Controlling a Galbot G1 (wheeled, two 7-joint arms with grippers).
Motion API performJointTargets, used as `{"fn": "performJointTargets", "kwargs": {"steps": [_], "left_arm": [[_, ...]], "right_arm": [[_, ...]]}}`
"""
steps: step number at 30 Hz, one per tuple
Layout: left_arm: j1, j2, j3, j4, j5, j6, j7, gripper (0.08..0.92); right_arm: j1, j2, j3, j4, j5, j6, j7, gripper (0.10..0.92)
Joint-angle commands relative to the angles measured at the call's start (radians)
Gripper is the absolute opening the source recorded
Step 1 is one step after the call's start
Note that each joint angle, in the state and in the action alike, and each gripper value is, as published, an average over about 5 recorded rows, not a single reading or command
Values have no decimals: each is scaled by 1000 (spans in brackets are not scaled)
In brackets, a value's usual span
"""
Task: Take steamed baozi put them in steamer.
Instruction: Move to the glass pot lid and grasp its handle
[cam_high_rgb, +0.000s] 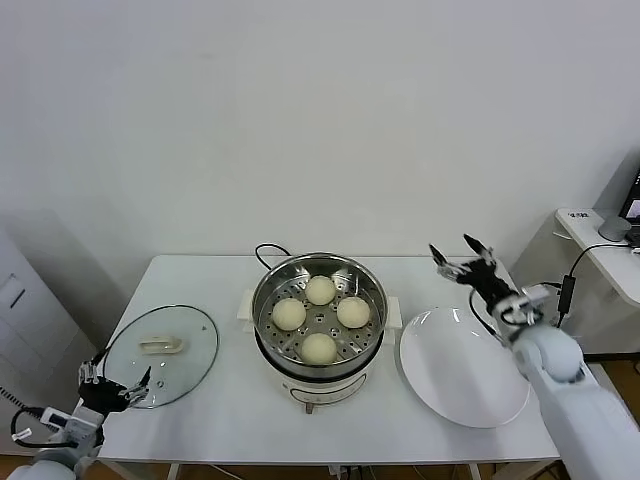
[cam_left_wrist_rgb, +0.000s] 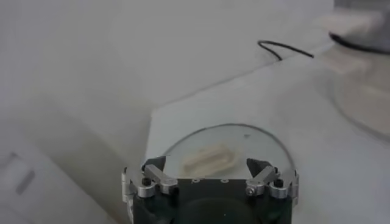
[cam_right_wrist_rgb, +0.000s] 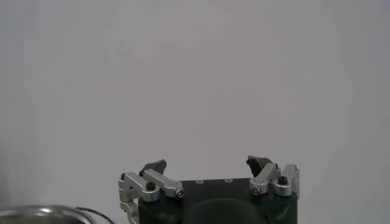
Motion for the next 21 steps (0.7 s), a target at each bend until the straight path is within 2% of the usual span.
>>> {"fn": "performJointTargets", "kwargs": {"steps": [1, 9, 21], "left_arm": [[4, -43, 4, 106, 573, -171, 1, 823], [-31, -105, 6, 217, 878, -276, -58, 823], [-164, -197, 20, 358, 1290, -368, -223, 823]], "right_arm": [[-221, 138, 230, -6, -177, 32, 0, 823], [-223, 177, 239, -53, -219, 43, -10, 823], [-205, 215, 230, -92, -246, 53, -26, 823]]}}
